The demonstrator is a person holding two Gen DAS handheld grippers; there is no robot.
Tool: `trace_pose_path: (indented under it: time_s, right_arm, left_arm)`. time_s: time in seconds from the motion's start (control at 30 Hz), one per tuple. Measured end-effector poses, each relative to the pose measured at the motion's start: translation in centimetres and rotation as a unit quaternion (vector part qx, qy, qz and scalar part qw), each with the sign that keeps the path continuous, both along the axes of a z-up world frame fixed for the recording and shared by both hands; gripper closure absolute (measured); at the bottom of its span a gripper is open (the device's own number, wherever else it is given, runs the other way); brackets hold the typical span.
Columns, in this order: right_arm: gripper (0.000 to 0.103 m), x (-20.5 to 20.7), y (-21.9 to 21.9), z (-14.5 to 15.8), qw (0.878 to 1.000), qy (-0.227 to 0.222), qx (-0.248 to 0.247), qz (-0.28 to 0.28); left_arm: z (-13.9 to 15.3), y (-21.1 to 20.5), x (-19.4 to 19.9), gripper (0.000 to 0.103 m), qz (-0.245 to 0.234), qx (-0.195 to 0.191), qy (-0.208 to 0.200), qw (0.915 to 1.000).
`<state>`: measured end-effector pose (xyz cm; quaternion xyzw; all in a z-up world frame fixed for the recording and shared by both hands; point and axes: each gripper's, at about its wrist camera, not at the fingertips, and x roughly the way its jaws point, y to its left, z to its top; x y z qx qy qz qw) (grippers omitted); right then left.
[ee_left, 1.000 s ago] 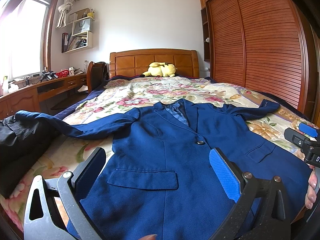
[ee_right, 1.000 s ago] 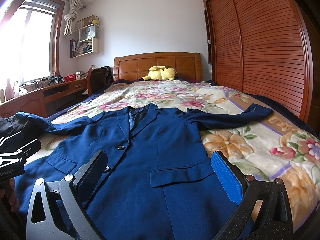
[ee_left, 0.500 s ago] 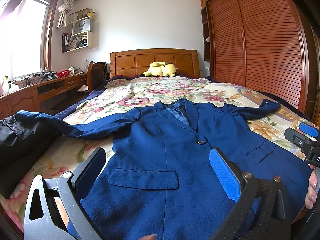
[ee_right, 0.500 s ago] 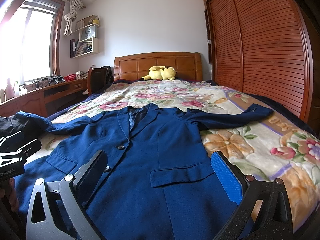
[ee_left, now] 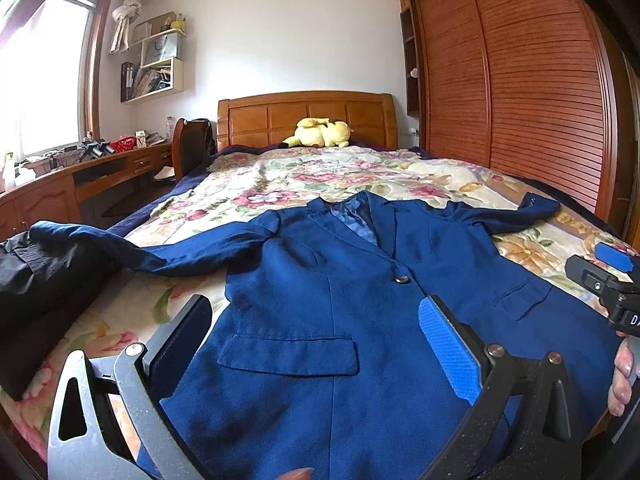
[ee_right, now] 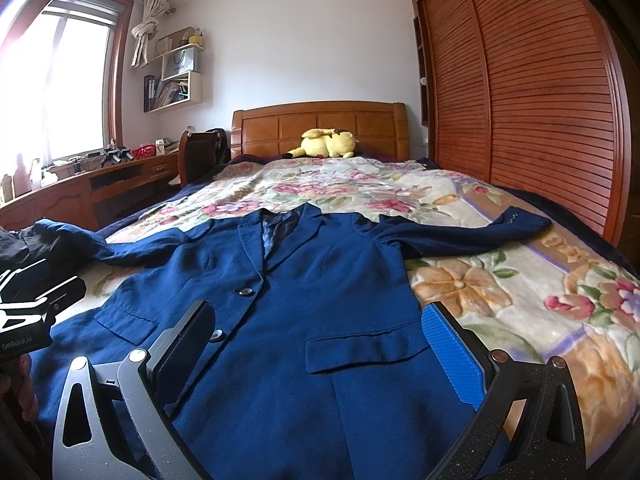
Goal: Fold large clothes
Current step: 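Move the left tool to the jacket sleeve beside the black garment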
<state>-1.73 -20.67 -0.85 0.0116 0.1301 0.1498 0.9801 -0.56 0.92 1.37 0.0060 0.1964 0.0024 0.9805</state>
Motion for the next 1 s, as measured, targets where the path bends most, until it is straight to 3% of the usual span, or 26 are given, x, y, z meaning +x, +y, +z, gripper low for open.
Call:
trace_pose_path:
  time_s: [0.2,0.57,0.77,1.0]
  right_arm:
    - [0.000,0.6,0.8,0.3,1.000,0.008,0.008,0.024]
    - [0.000,2.3,2.3,1.0,0.996,0.024,0.036,0.072]
    - [0.000,3.1,3.8,0.9,0.995,0.027,0.037,0.094]
    - [0.000,4.0,5.2,0.7,0.991,0.035,0.029,0.123]
  left_arm:
    - [1.5,1.2,0.2,0.000,0.002,0.024,0.021,0.9995]
    - [3.4,6.9,1.4,0.000,0.029,0.008,0.084,0.9960]
    - [4.8,9.5,1.8,0.000,0.058,0.044,0.088,0.9935]
    - [5.3,13.5,3.4,0.000,0.080,0.042,0.110,0.9898]
